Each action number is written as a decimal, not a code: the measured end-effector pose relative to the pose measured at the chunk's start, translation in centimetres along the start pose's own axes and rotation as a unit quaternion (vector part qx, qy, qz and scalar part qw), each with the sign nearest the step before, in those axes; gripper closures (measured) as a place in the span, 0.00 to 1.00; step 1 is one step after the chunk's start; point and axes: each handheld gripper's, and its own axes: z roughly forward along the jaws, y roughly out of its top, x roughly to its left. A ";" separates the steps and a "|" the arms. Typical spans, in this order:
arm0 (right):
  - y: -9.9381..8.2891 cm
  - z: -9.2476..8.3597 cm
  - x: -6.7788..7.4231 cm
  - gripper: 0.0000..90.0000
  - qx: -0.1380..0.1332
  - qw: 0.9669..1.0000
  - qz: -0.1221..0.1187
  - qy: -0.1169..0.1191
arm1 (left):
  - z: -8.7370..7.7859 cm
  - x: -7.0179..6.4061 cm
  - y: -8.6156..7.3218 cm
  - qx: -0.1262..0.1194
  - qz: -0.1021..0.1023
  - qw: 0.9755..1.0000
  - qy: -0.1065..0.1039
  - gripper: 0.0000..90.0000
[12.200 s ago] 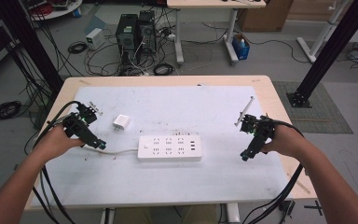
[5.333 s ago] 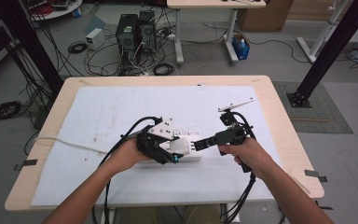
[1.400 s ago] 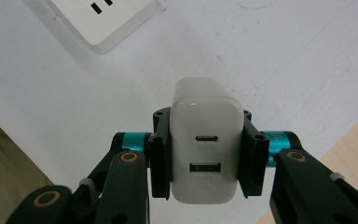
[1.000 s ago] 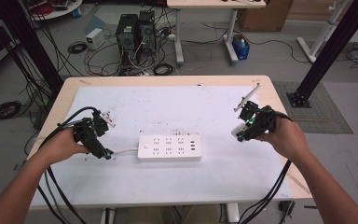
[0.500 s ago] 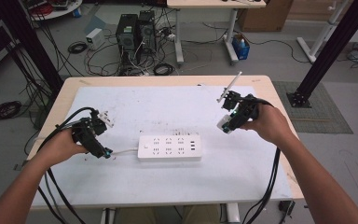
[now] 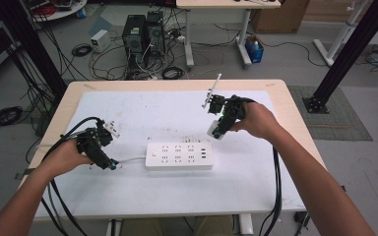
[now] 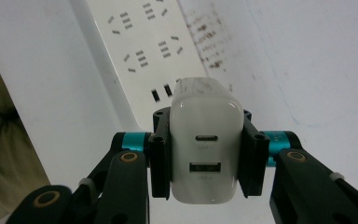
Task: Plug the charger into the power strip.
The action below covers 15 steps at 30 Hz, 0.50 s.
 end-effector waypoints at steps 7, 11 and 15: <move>2.9 2.7 0.9 0.69 0.020 0.999 -0.035 0.020 | 0.3 0.0 0.0 0.004 0.002 1.000 0.005 0.21; 4.2 4.2 1.3 0.69 0.037 0.998 -0.052 0.029 | 0.9 -0.4 -0.2 0.009 0.006 1.000 0.003 0.21; 5.0 5.5 1.5 0.69 0.044 0.996 -0.065 0.031 | 1.1 -0.5 -0.3 0.002 -0.001 1.000 0.004 0.21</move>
